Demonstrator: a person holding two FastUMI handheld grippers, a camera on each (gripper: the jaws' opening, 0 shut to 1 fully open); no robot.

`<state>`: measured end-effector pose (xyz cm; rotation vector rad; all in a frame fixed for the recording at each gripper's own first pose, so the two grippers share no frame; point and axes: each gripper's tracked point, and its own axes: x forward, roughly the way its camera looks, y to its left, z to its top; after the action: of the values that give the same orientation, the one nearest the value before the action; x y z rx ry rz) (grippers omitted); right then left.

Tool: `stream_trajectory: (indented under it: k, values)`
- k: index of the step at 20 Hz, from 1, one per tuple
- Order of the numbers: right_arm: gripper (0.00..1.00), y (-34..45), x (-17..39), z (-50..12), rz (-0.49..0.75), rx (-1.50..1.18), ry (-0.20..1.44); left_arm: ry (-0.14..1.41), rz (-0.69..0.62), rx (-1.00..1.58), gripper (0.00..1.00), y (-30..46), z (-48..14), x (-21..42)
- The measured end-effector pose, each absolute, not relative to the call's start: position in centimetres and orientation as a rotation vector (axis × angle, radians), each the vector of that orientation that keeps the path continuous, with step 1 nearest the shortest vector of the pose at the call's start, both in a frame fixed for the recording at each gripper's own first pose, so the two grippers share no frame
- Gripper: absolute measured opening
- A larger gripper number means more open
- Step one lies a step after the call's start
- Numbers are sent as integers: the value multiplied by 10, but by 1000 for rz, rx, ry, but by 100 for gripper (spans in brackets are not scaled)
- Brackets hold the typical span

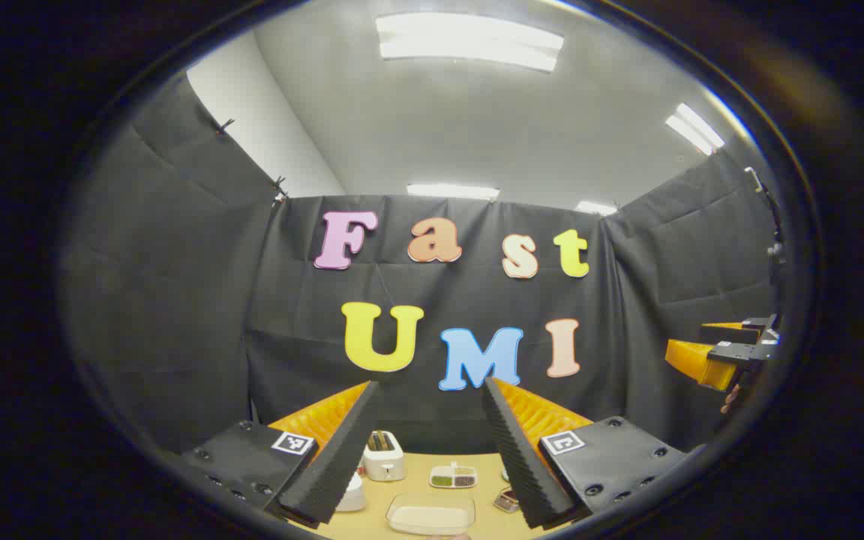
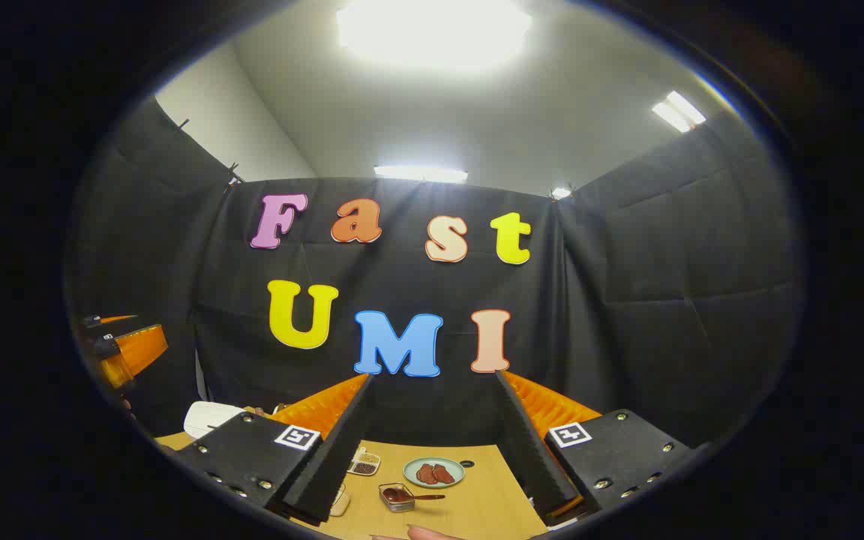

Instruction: Close the left gripper, press the button to open the rice cooker; take a wooden spoon from the chopstick holder with the right hand, scoop a spoonful of rice and pour it into the rice cooker, then put the wooden spoon back into the chopstick holder.

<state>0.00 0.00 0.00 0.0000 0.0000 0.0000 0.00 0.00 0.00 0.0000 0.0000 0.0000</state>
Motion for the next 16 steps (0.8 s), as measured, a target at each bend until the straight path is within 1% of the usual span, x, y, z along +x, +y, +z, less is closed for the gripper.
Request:
stream_trajectory:
  k: [9,16]
  values:
    - [95,36,-1,23,77,34,-59,-15,61,0,90,38,5,-11]
    - [95,54,1,9,103,15,-14,17,88,-8,90,63,-8,-14]
